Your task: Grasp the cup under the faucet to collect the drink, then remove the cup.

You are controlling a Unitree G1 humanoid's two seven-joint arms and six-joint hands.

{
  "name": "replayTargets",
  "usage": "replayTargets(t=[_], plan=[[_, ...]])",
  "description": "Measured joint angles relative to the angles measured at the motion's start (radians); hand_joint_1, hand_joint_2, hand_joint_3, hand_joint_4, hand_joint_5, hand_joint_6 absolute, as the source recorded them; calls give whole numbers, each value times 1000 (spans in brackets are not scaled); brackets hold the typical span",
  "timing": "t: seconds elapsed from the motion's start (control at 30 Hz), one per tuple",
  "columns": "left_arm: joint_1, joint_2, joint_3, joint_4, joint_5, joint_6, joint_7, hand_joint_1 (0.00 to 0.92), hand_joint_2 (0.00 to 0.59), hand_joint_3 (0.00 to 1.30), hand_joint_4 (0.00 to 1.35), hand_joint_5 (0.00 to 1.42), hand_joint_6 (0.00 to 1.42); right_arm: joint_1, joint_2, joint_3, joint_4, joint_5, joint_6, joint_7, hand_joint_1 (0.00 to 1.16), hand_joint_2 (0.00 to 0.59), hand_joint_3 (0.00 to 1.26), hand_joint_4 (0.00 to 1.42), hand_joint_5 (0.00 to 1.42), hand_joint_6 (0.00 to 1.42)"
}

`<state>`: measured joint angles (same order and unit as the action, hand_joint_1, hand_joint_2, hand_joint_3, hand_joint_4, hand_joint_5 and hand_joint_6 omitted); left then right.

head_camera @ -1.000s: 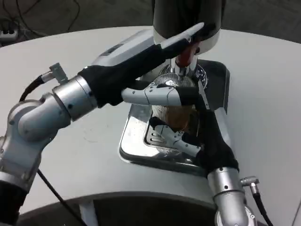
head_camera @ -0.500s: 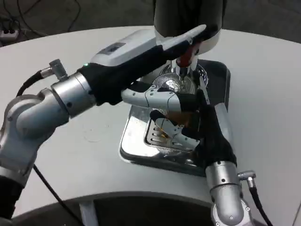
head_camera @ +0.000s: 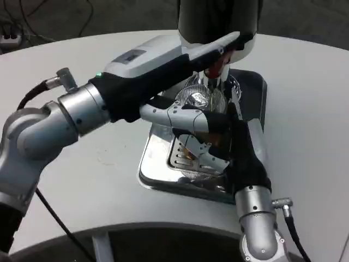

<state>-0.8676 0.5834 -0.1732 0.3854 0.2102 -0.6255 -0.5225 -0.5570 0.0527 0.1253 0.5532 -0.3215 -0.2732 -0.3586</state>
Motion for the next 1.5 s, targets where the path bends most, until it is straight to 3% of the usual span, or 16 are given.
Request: replayTargets(t=[0.4, 0.8, 1.5], plan=[[0, 11, -4, -3, 32, -13, 23, 0, 57, 42, 64, 168, 92, -1, 9, -1, 2, 0, 0, -7, 692, 180, 0, 0, 0, 3], [0, 20, -4, -3, 33, -14, 26, 0, 58, 45, 71, 169, 92, -41, 16, 0, 68, -1, -21, -41, 700, 186, 0, 14, 1, 41], [-3, 21, -4, 3, 33, -17, 27, 0, 58, 45, 71, 169, 92, -44, 16, 32, 70, -49, 2, -128, 750, 178, 42, 176, 171, 151]])
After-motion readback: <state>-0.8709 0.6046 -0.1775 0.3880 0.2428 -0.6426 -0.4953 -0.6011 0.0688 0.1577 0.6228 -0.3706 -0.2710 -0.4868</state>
